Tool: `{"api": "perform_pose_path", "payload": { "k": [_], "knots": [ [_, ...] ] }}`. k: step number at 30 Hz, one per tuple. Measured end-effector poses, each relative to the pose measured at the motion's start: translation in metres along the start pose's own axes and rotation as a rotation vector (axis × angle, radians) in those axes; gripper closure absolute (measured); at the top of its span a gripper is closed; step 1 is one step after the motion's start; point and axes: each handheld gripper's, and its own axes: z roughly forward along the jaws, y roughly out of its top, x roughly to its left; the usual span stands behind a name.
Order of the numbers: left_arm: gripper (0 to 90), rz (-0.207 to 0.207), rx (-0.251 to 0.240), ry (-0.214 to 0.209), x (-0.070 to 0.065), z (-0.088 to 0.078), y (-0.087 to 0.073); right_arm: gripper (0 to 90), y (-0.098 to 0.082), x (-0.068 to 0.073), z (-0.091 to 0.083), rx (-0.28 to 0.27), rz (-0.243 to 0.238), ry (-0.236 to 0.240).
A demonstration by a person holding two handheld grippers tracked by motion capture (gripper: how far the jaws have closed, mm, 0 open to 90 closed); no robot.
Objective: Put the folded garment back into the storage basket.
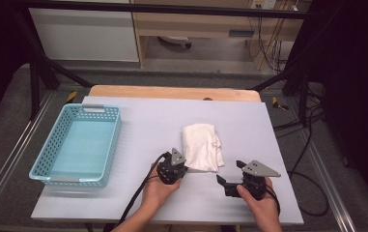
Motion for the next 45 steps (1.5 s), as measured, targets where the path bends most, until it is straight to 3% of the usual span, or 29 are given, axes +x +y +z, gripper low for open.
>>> {"api": "perform_pose_path", "payload": {
  "k": [12,27,31,39,42,45],
  "knots": [
    [84.8,0.005,0.031,-0.02,0.01,-0.03,-0.016,8.1,0.0,0.01,0.005,0.03,-0.016,0.02],
    [84.7,0.065,0.061,-0.063,-0.01,-0.072,-0.043,9.2,0.0,0.032,0.012,0.071,-0.061,0.071],
    [84.7,0.063,0.057,-0.076,-0.014,-0.083,-0.051,9.4,0.0,0.036,0.012,0.075,-0.071,0.074],
    [84.0,0.053,0.049,-0.1,-0.018,-0.091,-0.061,10.9,-0.002,0.037,0.015,0.107,-0.071,0.069],
    [79.5,0.034,0.038,-0.103,-0.017,-0.092,-0.064,10.9,-0.002,0.038,0.015,0.12,-0.075,0.064],
    [66.1,0.046,0.026,-0.091,-0.02,-0.096,-0.064,10.9,-0.003,0.039,0.014,0.126,-0.071,0.062]
  ]
}}
